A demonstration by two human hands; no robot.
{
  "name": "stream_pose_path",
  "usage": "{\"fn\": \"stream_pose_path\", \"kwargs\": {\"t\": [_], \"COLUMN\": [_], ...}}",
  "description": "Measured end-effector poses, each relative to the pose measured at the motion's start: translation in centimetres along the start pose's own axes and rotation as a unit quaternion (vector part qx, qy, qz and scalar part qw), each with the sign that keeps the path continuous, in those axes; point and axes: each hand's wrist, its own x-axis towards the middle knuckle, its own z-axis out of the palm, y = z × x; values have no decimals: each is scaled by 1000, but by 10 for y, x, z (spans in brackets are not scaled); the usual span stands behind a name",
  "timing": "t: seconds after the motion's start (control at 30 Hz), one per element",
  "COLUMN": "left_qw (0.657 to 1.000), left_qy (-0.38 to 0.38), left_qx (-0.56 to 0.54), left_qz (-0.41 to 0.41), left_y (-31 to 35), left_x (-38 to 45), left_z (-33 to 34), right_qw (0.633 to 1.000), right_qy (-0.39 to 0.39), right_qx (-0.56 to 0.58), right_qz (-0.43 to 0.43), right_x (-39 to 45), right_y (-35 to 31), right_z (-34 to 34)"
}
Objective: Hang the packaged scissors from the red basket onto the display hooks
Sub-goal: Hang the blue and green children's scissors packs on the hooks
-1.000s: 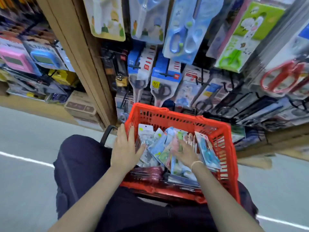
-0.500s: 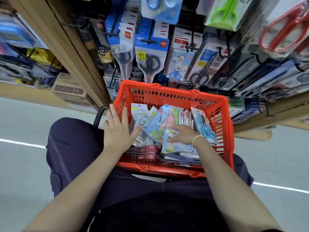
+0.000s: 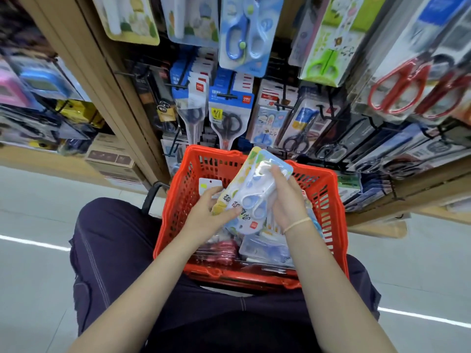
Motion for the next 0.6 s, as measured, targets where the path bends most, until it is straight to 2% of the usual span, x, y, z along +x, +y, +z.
{"fn": "stream_pose_path", "kwargs": {"t": [0.1,0.17,0.3,0.4,0.47,0.53,0.6], "left_qw": [988,977,948,945,948,960,978], "left_qy": [22,16,40,68,89,95,79], "left_qx": [-150,-209,-314,-320,-304,-261,-183], "left_qz": [-41,-34,-22,-6,6,28,57], "left_y": [2,4,15,25,30,35,40], "left_x": [-1,-3,-3,-4,-4,-6,-7], "left_z": [-1,-1,-4,-15,-23,-30,-32], "right_qw": [997,994,992,996,991,965,926], "right_qy": [5,-20,-72,-77,-53,-60,-113], "right_qx": [74,94,73,-28,-119,-245,-346], "right_qz": [34,55,70,40,-8,-70,-105], "right_x": [-2,-6,-15,-18,-20,-23,-25], "right_y": [-3,-6,-15,-24,-29,-36,-39], "right_z": [-1,-1,-2,-10,-17,-21,-21]}}
